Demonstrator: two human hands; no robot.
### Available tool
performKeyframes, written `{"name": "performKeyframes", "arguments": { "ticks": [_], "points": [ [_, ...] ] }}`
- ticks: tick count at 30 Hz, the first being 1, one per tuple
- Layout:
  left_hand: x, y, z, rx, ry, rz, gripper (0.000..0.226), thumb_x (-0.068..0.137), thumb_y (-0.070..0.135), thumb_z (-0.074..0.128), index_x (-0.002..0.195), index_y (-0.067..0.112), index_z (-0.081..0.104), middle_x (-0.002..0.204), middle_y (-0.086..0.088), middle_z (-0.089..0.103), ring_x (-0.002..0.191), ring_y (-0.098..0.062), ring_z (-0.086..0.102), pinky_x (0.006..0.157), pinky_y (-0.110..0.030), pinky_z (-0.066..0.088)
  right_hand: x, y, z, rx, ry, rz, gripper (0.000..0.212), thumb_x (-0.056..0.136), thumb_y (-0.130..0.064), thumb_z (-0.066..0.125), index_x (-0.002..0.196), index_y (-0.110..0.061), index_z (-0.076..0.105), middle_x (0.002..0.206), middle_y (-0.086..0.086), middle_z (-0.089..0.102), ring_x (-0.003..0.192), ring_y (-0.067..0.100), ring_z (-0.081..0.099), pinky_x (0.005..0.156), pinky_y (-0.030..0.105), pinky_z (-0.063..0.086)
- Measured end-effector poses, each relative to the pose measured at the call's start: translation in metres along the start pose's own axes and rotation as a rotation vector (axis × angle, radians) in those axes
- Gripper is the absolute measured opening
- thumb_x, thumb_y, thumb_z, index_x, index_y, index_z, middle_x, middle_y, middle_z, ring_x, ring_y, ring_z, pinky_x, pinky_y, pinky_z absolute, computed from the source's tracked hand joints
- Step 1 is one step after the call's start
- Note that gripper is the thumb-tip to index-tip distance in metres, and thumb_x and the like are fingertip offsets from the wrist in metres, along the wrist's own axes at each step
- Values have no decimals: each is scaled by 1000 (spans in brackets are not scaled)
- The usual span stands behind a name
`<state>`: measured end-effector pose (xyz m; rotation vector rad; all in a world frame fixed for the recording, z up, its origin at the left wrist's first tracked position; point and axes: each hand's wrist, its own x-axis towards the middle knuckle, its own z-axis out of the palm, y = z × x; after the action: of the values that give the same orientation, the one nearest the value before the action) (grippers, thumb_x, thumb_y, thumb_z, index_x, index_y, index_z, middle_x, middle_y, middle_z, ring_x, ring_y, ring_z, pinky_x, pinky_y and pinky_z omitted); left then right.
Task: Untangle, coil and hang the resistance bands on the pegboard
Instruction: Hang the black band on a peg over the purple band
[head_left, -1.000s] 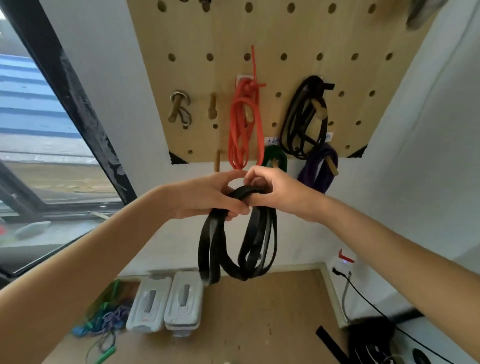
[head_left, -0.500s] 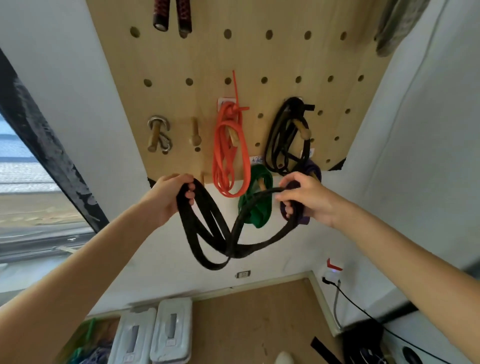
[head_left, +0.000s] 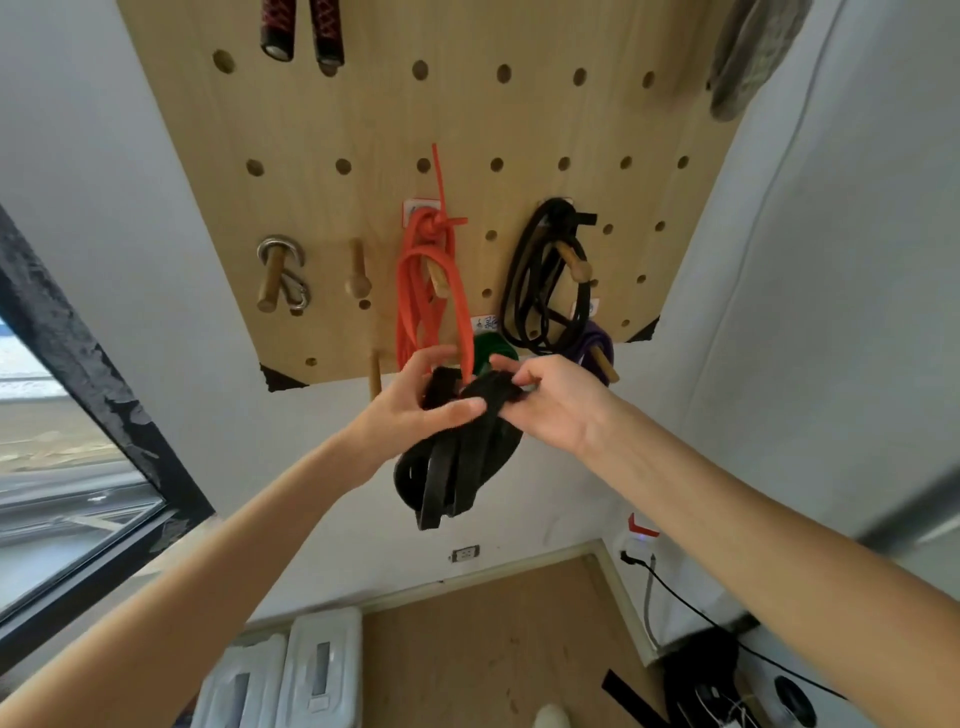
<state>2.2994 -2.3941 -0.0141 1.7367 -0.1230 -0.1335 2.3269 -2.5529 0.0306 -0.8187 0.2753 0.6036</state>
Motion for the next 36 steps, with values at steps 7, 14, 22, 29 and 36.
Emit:
{"name": "performKeyframes", "arguments": {
  "ticks": [7,14,22,29,36],
  "points": [
    [17,7,16,108,144,96,52,76,-5,67,117,18,42,79,-3,62,53,0,60,53,-11,48,-3,-23,-4,-806,-80,-120,33,93,0,48,121,-15,57,106,15,66,104,26,63,89,36,52],
    [43,39,8,186,-291,14,54,81,-3,60,124,25,42,71,-4,58,60,-7,60,58,-16,48,4,-53,-34,-1809,-143,-509,47,74,-37,75,116,-28,55,88,-16,49,76,0,50,65,15,39],
    [78,59,22,139,-468,-72,66,66,1,58,127,21,42,77,-2,57,61,-9,52,56,-17,46,20,-95,-57,-1694,-321,-663,11,82,-18,67,88,-17,58,97,-3,52,95,15,57,94,39,48],
    [111,73,51,125,-436,-58,70,70,5,59,134,23,37,77,-20,44,56,-15,46,54,-21,45,38,-127,-85,-1258,-442,-355,30,82,-9,67,106,-12,48,109,5,63,97,5,64,83,14,50],
    [134,89,72,287,-250,7,65,69,12,60,127,29,36,79,16,67,70,1,61,64,-12,47,52,-159,-97,-1041,-425,-406,22,87,-5,59,108,-11,54,86,-1,67,75,5,66,76,20,55]
  ]
}}
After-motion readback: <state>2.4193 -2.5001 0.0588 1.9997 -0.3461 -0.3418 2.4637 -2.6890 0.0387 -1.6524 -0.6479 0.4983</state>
